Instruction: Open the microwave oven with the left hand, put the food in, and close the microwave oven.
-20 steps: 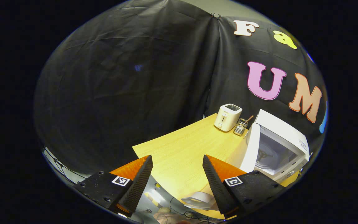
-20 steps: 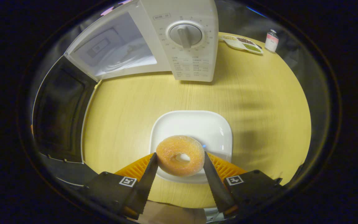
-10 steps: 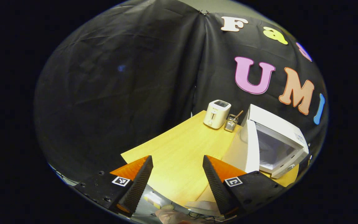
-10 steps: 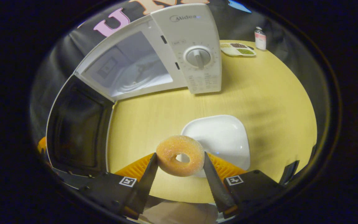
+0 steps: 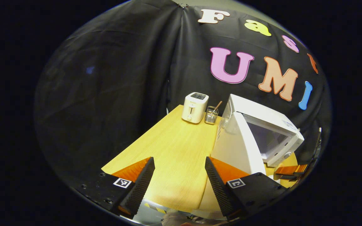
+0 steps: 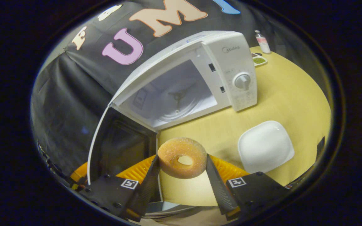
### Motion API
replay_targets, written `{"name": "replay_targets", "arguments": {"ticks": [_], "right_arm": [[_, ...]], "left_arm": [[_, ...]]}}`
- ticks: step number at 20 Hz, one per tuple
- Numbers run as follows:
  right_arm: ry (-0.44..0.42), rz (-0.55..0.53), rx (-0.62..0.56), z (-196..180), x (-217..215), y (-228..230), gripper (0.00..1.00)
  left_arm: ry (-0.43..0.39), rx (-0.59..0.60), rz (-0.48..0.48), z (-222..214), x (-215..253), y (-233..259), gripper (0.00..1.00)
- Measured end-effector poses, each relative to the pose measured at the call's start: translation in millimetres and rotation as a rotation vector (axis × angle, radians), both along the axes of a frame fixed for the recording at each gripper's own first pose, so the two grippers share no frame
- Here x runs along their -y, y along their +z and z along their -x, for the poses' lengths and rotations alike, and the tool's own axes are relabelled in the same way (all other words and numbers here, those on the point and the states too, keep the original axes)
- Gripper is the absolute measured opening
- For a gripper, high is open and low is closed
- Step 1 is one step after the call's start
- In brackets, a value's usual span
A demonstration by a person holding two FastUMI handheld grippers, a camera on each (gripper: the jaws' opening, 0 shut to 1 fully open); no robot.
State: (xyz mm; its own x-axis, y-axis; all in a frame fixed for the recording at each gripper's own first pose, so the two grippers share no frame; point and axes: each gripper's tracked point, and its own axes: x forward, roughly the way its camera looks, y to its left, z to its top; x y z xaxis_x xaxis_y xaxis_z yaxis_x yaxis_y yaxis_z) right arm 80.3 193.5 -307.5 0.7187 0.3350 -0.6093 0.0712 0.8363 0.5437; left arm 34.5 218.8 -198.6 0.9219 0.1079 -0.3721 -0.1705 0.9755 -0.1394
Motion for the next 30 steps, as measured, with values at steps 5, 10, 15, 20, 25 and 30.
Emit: {"name": "replay_targets", "arguments": {"ticks": [5, 10, 15, 20, 25, 30], "right_arm": [[-0.093, -0.056, 0.067, -34, -27, 9, 0.88], [-0.207, -0.029, 0.166, -90, -20, 14, 0.88], [-0.274, 0.024, 0.24, -140, -21, 2, 0.88], [-0.326, 0.12, 0.253, -183, -16, -18, 0.88], [-0.326, 0.198, 0.283, -208, -17, -22, 0.89], [-0.321, 0.219, 0.286, -214, -24, -26, 0.92]], "left_arm": [[-0.078, -0.02, 0.073, -3, 7, -11, 0.94], [-0.118, -0.03, 0.083, -2, 12, -14, 0.95], [-0.173, -0.031, 0.028, -4, 16, -9, 0.94], [-0.196, -0.066, 0.028, -1, 15, -20, 0.95], [-0.171, -0.107, 0.029, 2, 1, -31, 0.95], [-0.171, -0.121, 0.031, 1, 0, -33, 0.95]]}}
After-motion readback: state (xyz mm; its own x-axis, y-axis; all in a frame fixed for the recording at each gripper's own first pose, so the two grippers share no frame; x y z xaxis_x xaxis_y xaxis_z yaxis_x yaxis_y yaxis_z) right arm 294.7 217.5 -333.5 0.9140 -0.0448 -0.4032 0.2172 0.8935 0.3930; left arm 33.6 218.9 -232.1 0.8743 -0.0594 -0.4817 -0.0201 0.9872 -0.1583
